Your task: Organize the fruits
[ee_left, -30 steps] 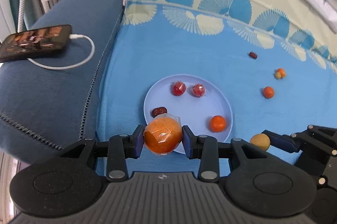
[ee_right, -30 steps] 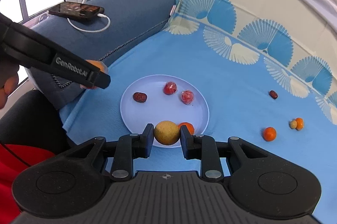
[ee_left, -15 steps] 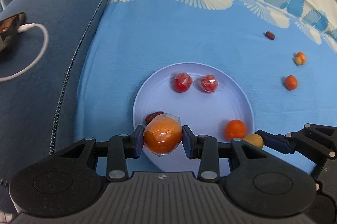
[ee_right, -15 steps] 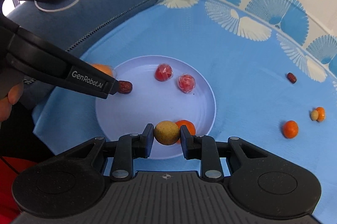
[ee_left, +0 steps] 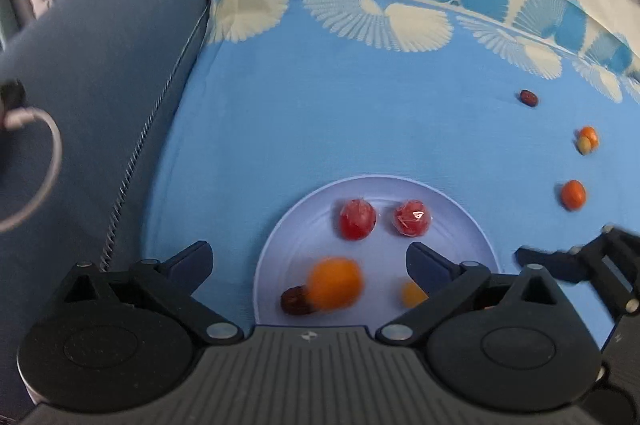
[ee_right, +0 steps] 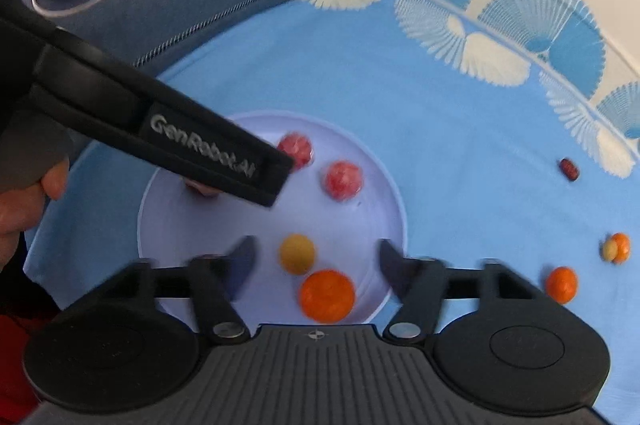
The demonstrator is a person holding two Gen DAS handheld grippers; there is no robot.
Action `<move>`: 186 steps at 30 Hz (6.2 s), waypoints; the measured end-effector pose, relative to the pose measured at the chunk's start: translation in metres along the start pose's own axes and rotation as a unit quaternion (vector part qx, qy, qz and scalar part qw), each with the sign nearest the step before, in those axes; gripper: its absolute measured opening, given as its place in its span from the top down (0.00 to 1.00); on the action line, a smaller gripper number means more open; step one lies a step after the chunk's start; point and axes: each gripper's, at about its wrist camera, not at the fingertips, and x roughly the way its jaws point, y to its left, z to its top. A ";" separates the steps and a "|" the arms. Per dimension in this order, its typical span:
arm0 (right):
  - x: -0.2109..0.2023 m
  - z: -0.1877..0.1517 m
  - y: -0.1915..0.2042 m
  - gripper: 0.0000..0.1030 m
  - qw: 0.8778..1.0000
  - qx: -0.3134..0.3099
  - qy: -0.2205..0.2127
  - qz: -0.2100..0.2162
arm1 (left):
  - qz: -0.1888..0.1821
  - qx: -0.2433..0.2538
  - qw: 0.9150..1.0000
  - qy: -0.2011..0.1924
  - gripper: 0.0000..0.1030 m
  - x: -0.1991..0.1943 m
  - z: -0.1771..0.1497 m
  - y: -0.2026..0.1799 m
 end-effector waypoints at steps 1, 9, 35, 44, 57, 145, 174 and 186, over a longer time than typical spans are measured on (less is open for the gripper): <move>-0.005 0.000 0.000 0.21 1.000 0.000 -0.001 -0.002 | 0.005 0.007 1.000 0.005 0.00 -0.004 -0.001 0.000; -0.062 -0.035 0.008 0.08 0.999 0.030 0.021 0.016 | 0.019 0.000 0.999 0.032 0.00 -0.064 -0.054 0.012; -0.173 -0.084 0.027 0.06 0.995 0.039 -0.090 -0.022 | 0.024 0.001 0.999 -0.047 0.00 -0.169 -0.103 -0.017; -0.181 -0.088 0.027 0.04 0.993 0.047 -0.102 -0.028 | 0.027 0.012 0.998 -0.058 0.00 -0.179 -0.107 -0.022; -0.179 -0.090 0.024 0.03 0.993 0.058 -0.102 -0.026 | 0.025 0.028 0.998 -0.046 0.00 -0.172 -0.105 -0.028; 0.083 -0.106 -0.369 0.25 0.951 0.219 -0.120 -0.183 | -0.107 0.227 0.967 0.035 0.58 0.130 0.060 -0.311; -0.180 -0.106 -0.131 0.68 0.948 0.242 -0.199 -0.049 | 0.027 0.064 0.998 0.010 0.63 -0.138 -0.028 -0.074; -0.198 -0.110 -0.014 0.68 0.979 0.137 -0.151 -0.007 | 0.021 -0.008 1.000 -0.006 0.63 -0.177 -0.087 -0.015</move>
